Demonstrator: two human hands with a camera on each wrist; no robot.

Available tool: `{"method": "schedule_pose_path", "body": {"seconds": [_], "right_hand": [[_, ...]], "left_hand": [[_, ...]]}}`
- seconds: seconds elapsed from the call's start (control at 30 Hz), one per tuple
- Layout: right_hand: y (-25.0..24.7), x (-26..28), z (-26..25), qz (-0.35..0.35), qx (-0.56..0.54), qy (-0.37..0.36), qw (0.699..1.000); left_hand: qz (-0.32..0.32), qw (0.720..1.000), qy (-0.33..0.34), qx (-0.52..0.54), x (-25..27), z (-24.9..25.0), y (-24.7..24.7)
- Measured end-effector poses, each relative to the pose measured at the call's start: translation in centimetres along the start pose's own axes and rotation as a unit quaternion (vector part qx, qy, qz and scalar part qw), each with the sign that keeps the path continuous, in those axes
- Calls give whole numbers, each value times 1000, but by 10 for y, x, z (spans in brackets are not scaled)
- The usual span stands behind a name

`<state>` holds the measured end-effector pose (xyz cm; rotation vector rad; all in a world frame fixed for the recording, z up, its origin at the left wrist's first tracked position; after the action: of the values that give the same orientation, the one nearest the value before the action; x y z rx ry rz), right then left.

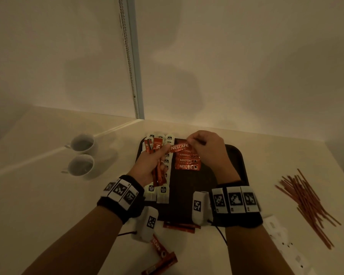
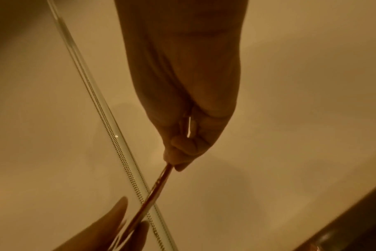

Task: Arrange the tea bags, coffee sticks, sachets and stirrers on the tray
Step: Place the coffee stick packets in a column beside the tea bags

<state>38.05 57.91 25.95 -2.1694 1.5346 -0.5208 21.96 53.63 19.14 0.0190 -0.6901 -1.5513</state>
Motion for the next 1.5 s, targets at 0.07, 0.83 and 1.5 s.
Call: {"method": "schedule_pose_path", "body": {"seconds": [0.07,0.83,1.5], "right_hand": [[-2,1,-2,-11,22,-6,1000],[2,0,53,-72,-49,29,996],[52,-28,164,-71,104,179,976]], "left_hand": [[-8,999,-41,-5,1,-5,0],[95,978,123,-137,2,21,-16],[76,974,-44,211,1,10,-42]]}}
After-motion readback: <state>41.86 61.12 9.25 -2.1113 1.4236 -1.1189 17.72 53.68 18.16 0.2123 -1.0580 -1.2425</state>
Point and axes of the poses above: each hand's wrist, its own x-axis away from the middle knuckle, its own y-axis out of the palm, z = x × y, the point moved 3 cm from there along -x, towards the middle knuckle, and after that the axes turned 11 degrees about -z, right-handed, at the moved point
